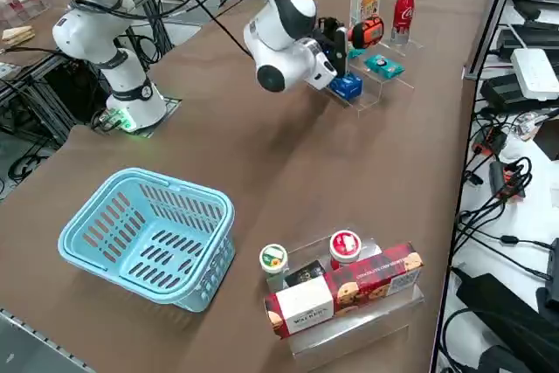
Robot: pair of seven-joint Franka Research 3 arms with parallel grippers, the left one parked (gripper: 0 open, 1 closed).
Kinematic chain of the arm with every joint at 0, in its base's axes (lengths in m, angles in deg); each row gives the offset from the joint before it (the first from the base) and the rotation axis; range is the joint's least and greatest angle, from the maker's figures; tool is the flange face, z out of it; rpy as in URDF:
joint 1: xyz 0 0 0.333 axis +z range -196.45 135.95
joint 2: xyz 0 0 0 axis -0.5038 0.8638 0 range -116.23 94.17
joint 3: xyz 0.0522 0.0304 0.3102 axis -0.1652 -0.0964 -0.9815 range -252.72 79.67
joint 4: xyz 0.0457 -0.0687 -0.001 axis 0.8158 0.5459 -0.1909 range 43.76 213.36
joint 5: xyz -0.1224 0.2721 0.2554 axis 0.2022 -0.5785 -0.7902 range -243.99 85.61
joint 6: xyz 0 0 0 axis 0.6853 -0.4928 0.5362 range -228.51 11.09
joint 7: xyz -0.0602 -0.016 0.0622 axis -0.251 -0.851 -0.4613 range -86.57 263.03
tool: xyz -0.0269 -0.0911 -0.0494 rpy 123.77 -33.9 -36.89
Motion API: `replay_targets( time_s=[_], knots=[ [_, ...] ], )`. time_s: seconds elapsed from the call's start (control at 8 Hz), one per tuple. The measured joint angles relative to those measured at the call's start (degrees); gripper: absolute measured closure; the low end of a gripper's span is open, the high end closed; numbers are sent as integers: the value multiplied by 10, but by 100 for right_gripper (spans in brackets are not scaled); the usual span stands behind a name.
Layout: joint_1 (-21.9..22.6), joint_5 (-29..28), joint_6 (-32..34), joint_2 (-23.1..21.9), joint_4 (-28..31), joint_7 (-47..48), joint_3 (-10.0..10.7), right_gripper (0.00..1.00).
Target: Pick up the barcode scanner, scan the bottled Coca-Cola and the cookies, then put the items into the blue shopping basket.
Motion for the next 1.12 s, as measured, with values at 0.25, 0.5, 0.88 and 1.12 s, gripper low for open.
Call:
replay_targets(
  time_s=[0.25,0.5,0.88,1.12],
  knots=[
    [1,-1,1,31,-25,-1,0,57],
    [3,-4,1,50,-43,-1,-1,57],
    [7,-33,3,53,-47,-1,-3,57],
    [8,-58,3,56,-48,-2,-3,57]
  ],
)
